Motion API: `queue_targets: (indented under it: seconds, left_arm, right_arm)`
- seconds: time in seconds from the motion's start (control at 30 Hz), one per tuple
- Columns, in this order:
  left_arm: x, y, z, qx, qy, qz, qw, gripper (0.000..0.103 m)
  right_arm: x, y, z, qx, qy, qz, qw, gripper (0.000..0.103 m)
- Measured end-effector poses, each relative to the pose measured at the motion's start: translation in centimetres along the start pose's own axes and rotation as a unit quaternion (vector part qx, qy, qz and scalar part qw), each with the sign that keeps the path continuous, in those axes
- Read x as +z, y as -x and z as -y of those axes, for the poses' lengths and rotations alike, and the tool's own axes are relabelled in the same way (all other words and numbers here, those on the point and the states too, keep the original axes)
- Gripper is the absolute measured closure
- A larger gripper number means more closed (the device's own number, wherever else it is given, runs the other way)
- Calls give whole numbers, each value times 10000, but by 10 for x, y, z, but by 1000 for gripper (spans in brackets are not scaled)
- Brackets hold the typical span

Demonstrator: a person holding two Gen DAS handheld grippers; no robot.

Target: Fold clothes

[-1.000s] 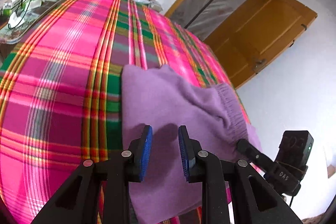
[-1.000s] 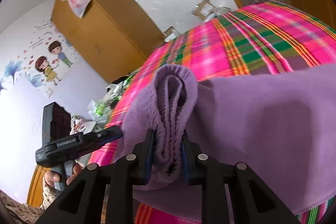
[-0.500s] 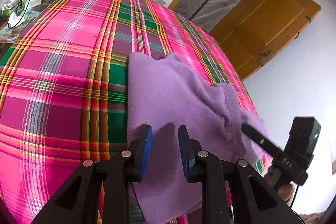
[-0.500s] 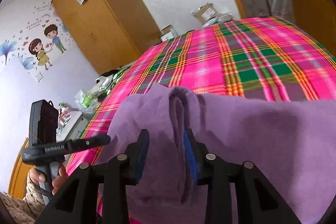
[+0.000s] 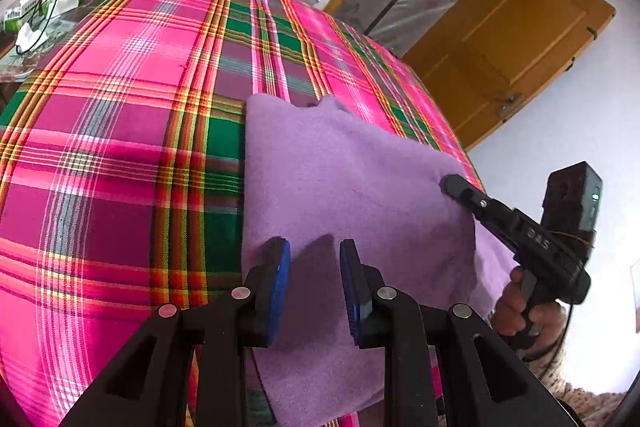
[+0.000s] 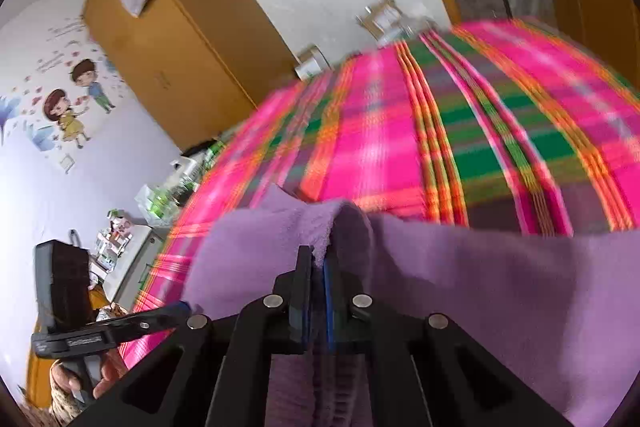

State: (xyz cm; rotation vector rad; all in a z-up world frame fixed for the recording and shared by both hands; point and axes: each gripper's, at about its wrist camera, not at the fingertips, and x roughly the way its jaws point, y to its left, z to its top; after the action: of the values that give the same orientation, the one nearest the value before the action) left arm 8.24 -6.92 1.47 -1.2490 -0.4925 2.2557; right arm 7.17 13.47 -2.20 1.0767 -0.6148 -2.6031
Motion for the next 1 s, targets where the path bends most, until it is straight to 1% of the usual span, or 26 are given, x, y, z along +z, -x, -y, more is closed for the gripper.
queue_targets:
  seconds: [0.03,0.1,0.17,0.23,0.27,0.3,0.33,0.4,0.5,0.6,0.7,0.87,0.9,1.0]
  left_arm:
    - [0,0,0,9,-1,2,10000,78]
    - [-1,1,-2,21,26,-2,10000,78]
    - [-1,2,-4,31,55,-5,10000,78]
    - [-3,4,-5,45,58,0,10000,78]
    - [-4,5,-5,51,57,3,10000,78]
    - [-4,6,-5,55,60,7,10000,78]
    - [-4,7,-6,55,67,12,10000,78]
    - [-5,9,-6,51,83,25,9999,78]
    - [-5,11,-8,61,111,46,9999,78]
    - [-7,12,-8,75,134,59,9999,78]
    - [-9,13,-9,93,163,68,9998,78]
    - [-12,16,-7,88,163,87,9998,78]
    - [-12,17,-7,93,166,93,9998,78]
    - [-12,18,-7,106,180,112,9997,78]
  right_arm:
    - [-1,-4,1,-90,20,-47,9999,90]
    - [-3,-6,4,-211,32,-136,9997,88]
    - [-4,2,8,-186,-59,-99,9998,83]
    - [-4,16,12,-168,-155,4,9997,74]
    - [-6,22,14,-99,-232,28,9997,70]
    - [-9,27,15,-3,-321,39,9995,64]
    - [-13,30,16,99,-384,-4,9992,62]
    - [-24,30,18,289,-466,-234,9982,61]
    - [-36,21,14,268,-366,-529,9976,60]
    - [-38,19,9,238,-360,-551,9975,57]
    - [-38,19,8,243,-425,-582,9971,57]
    - [-40,24,19,523,-731,-659,9938,60]
    - [-42,23,21,462,-732,-717,9937,62]
    - [-42,22,19,399,-703,-727,9941,63]
